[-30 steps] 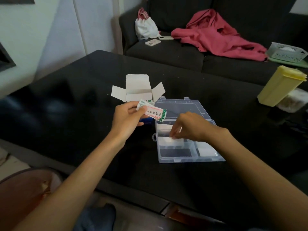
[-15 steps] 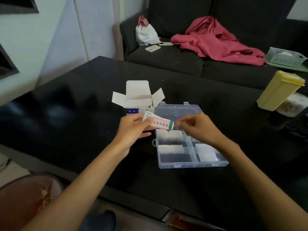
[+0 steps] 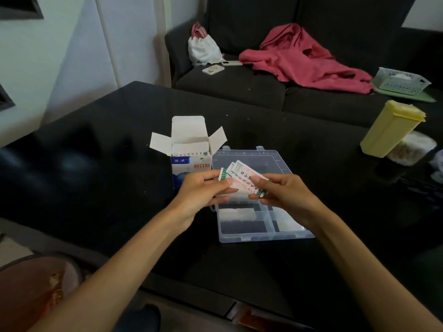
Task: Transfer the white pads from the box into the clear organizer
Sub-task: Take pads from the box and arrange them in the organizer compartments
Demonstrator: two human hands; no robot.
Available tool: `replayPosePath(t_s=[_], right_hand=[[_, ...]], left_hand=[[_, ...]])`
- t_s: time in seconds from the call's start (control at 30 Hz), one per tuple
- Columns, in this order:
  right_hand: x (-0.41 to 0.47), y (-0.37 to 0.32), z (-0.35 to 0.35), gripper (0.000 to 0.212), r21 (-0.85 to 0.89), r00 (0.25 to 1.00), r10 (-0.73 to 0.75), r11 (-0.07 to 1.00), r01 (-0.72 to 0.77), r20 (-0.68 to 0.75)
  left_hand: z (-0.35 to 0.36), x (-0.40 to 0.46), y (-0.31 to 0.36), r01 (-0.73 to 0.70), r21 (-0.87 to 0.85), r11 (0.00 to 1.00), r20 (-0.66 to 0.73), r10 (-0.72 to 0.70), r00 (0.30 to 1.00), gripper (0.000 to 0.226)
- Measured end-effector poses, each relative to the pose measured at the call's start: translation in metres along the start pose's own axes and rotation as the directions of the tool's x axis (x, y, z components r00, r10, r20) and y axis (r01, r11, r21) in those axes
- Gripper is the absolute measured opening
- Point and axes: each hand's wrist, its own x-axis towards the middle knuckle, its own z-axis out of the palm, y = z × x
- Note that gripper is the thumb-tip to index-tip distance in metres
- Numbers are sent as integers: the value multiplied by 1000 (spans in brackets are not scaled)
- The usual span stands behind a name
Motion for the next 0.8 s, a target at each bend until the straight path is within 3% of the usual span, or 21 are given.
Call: replayPosePath(t_s=[0.33, 0.6, 0.7, 0.8], right_hand=[[4, 3, -4, 15, -45, 999, 41, 998, -42, -24], [3, -1, -15, 18, 125, 989, 22, 992, -3, -149], [4, 3, -13, 16, -121, 973, -181, 979, 164, -145], [4, 6, -16, 13, -417, 939, -338, 863, 285, -59]], left_hand=[[-5, 2, -4, 24, 5, 1000, -30, -24, 999, 25], [-10, 6, -2, 105, -6, 994, -46, -105, 993, 8], [-14, 5, 2, 101, 56, 993, -72, -97, 993, 13], [-25, 4, 6, -2, 266, 964, -167, 49, 985, 19]])
